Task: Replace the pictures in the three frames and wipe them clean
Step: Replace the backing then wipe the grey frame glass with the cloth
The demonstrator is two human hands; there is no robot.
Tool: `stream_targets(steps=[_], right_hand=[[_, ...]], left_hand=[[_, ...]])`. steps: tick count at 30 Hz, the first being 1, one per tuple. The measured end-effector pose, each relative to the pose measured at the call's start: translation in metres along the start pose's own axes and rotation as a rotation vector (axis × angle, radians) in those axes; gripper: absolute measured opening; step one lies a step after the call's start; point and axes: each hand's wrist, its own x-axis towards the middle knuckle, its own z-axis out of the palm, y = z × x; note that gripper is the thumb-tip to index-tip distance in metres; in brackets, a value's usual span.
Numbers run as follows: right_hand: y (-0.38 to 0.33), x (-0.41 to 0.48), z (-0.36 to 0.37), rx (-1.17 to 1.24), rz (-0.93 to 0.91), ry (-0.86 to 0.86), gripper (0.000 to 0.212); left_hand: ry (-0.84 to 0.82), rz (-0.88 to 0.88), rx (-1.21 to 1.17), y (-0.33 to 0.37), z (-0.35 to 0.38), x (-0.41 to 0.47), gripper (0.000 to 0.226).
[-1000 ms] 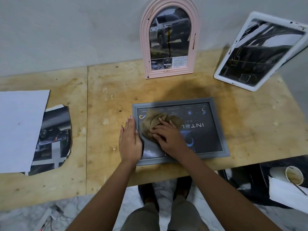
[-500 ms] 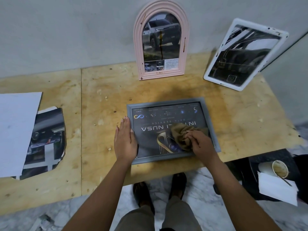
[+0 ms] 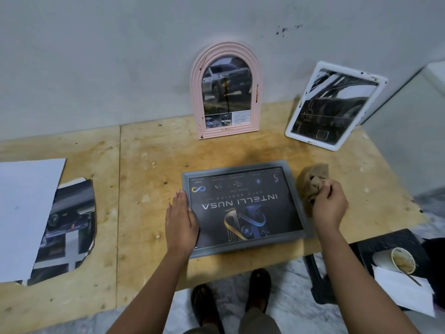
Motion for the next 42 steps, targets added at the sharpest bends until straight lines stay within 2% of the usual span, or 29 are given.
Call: stream_targets(steps=[4,7,10,12,15,19,22,24,27,31,36,38,42], right_hand=[[0.034,-0.002,0.005,-0.231,-0.094,-0.282,0.03],[0.035,-0.006,0.002,-0.251,-0.112,-0.325,0.034],[0.024,-0.024,-0.005,-0.1,-0.003,-0.156,0.036],[0.012,-0.046,-0.009,0.076,0.127,-0.009,0.035],[0.007,-0.08,-0.003,0.21,0.257,0.157,0.037],[0.002,-0.118,0.012,0.316,0.515,0.193,0.035],[-0.007,-0.134,0.021,0.4,0.695,0.197,0.021],[-0.012,-0.137,0.025,0.433,0.758,0.179,0.019],[-0.016,-0.135,0.028,0.406,0.782,0.096,0.011],[-0.016,-0.129,0.025,0.382,0.792,-0.006,0.003],[-0.019,-0.119,0.029,0.383,0.847,-0.032,0.03],[-0.022,-0.113,0.033,0.358,0.788,-0.059,0.026],[-0.036,-0.095,0.033,0.447,0.657,-0.112,0.027]], left_hand=[[-0.009,-0.009,-0.001,0.004,-0.003,0.002,0.059],[0.005,-0.081,-0.033,0.008,-0.004,0.01,0.051],[0.061,-0.146,-0.076,0.02,-0.009,0.025,0.045],[0.067,-0.043,-0.122,0.033,-0.012,0.04,0.039],[-0.03,0.134,-0.119,0.059,-0.009,0.067,0.036],[-0.15,0.251,-0.027,0.083,0.007,0.093,0.032],[-0.237,0.316,0.058,0.084,0.02,0.1,0.032],[-0.275,0.334,0.076,0.085,0.025,0.102,0.032],[-0.255,0.361,0.072,0.082,0.028,0.103,0.031],[-0.135,0.313,0.158,0.07,0.027,0.099,0.028],[-0.066,0.221,0.142,0.056,0.02,0.088,0.033],[-0.035,0.178,0.112,0.053,0.015,0.08,0.037],[0.03,0.016,0.038,0.051,0.005,0.061,0.029]])
